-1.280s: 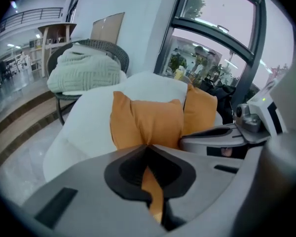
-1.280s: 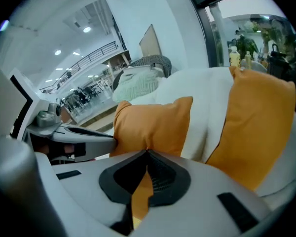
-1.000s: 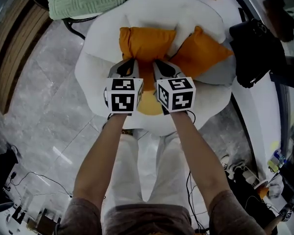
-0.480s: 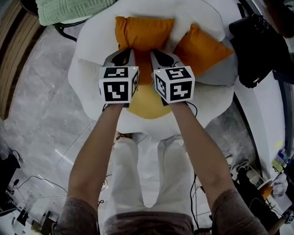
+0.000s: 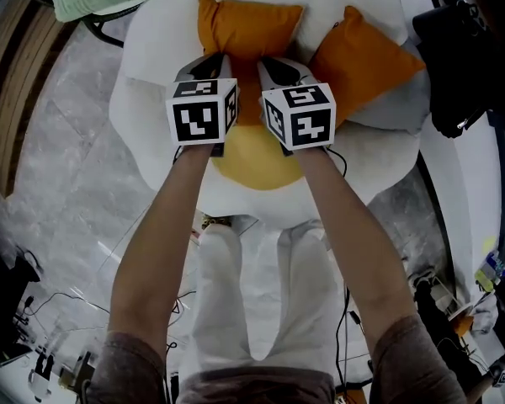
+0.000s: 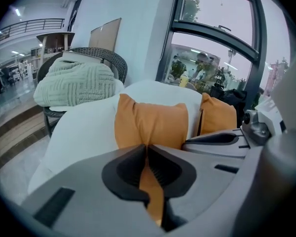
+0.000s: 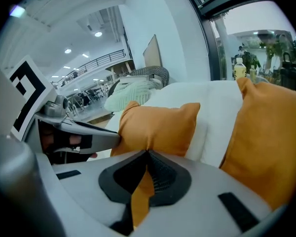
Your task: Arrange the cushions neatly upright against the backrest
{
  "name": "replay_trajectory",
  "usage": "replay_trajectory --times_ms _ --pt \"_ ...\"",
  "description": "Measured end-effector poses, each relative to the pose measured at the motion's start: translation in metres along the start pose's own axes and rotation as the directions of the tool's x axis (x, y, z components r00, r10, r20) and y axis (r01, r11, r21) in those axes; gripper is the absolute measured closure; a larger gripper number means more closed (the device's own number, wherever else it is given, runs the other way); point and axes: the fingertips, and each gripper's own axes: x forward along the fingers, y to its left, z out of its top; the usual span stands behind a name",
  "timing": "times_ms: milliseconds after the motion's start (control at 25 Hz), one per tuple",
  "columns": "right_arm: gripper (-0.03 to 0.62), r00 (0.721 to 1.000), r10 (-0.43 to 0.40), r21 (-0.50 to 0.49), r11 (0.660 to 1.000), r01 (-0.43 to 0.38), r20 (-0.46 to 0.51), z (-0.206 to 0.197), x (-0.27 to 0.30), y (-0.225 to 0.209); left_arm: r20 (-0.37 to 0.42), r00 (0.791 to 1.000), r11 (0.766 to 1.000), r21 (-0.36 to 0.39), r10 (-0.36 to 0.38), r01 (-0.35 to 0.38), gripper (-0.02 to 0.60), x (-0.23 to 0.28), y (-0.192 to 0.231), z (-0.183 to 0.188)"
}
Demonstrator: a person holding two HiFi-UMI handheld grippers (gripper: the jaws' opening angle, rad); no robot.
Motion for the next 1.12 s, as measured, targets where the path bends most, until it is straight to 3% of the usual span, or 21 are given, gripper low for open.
replay_trajectory --times_ms 120,320,560,800,920,1120 --pt "0.568 1.0 -0.011 -0.003 1.0 0.011 0.003 0.003 -0.002 0.002 -0.014 1.0 1.0 -0.001 -0.007 0.007 0.547 -0.001 0.003 0.003" --pt "0.568 0.998 -0.056 0.015 0.998 0.056 0.02 0.013 -0.031 -0.006 0.021 1.0 0.998 0.06 0.013 -0.015 0.544 -0.028 0.005 0.02" --pt "0.568 0.996 -0.087 0.038 0.996 0.086 0.028 0.018 -0.083 0.013 -0.025 0.996 0.992 0.09 -0.088 0.09 0.577 -0.07 -0.024 0.021" --pt "0.568 0.997 -0.057 0.107 0.993 0.052 0.043 0.019 -0.162 0.082 -0.057 0.974 0.966 0.13 -0.219 0.225 0.577 -0.168 -0.075 0.016" --pt "0.568 0.996 -0.024 0.066 0.998 0.018 0.089 0.046 -0.222 0.12 -0.037 0.964 0.955 0.137 -0.262 0.265 0.577 -0.231 -0.101 0.035" --pt "0.568 0.984 0.016 0.088 0.996 -0.033 0.179 0.099 -0.319 0.156 0.005 0.957 0.937 0.202 -0.292 0.285 0.577 -0.334 -0.142 0.072"
